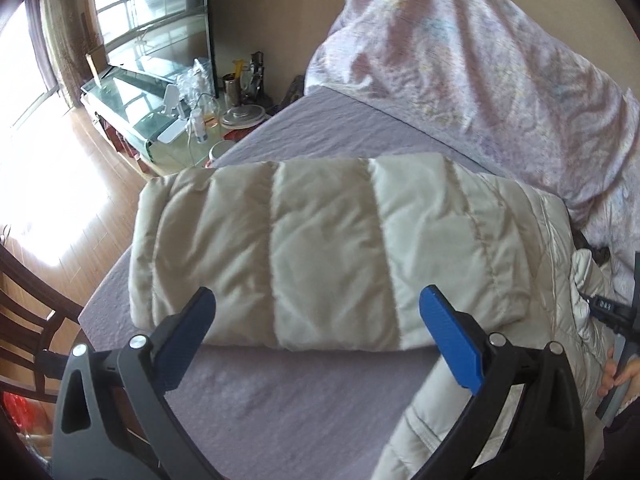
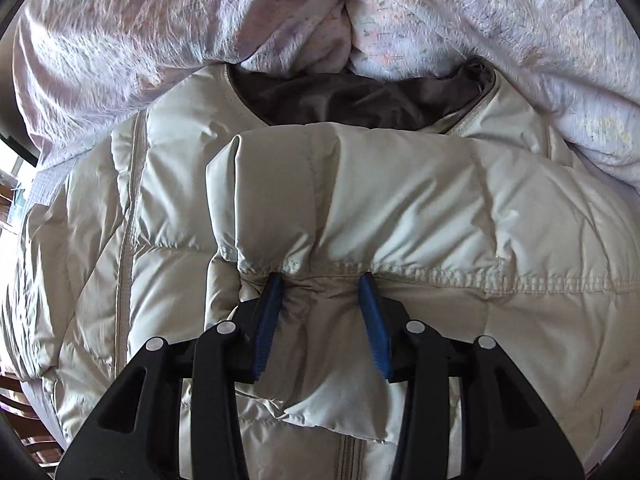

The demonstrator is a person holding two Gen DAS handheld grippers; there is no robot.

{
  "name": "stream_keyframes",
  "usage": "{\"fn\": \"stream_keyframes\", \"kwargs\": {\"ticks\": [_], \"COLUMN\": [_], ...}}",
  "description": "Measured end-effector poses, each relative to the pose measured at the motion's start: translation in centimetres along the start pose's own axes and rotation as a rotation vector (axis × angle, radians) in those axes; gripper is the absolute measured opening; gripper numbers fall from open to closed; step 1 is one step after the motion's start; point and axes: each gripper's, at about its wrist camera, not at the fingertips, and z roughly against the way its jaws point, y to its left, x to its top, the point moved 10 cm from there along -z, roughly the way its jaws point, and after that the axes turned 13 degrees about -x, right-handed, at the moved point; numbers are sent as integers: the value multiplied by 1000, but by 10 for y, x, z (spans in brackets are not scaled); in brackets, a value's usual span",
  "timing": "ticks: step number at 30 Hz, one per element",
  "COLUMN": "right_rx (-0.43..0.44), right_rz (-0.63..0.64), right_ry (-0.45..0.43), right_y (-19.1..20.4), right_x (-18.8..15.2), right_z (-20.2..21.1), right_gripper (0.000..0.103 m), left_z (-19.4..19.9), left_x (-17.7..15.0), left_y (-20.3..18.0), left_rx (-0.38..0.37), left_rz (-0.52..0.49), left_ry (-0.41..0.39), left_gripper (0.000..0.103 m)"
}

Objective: Fold large clothes
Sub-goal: 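Carry the held sleeve across the jacket body toward the collar with the right gripper, then grasp the other sleeve cuff with the left gripper while the right gripper holds its sleeve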

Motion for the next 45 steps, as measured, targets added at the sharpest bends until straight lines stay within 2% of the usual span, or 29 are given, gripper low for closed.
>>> {"fn": "stream_keyframes", "kwargs": {"ticks": [7,11,13,14,16,18,22,26,29,31,34,39,45], "right_rx": [-4,2,3,3,2,2,2,5,9,11,9,2,18], "right_rz": [-1,-3,-3,-4,-5,-6,-9,-11,-16,-18,-23,-25,-37], "right_ry": [1,1,2,2,1,2,0,-2,-4,-5,-9,-16,-19], "right_y": [-1,0,1,1,2,1,0,0,0,0,0,0,-3], "right_x": [-3,0,0,1,0,0,-1,-1,-1,-1,-1,-2,-3], "right_z": [4,1,1,0,0,0,1,2,2,2,2,2,6], "right_gripper": [44,44,44,44,44,44,44,44,44,44,44,44,48], "left_z": [2,-3,-6,-7,-11,-14,-22,-25,-26,-26,-23,-7,20], "left_x": [18,18,14,12,8,6,2,4,6,8,11,33,73], "left_y": [83,120,135,138,140,139,142,143,141,137,130,101,25], "left_rx": [67,67,43,26,-3,-5,-11,-13,-25,-54,-57,-71,-165], "left_rz": [107,172,231,250,280,279,299,312,327,345,341,278,159], "left_ry": [9,20,28,29,39,47,63,46,33,27,13,-32,-100], "left_gripper": [101,101,101,99,87,81,77,74,54,36,20,14,13]}}
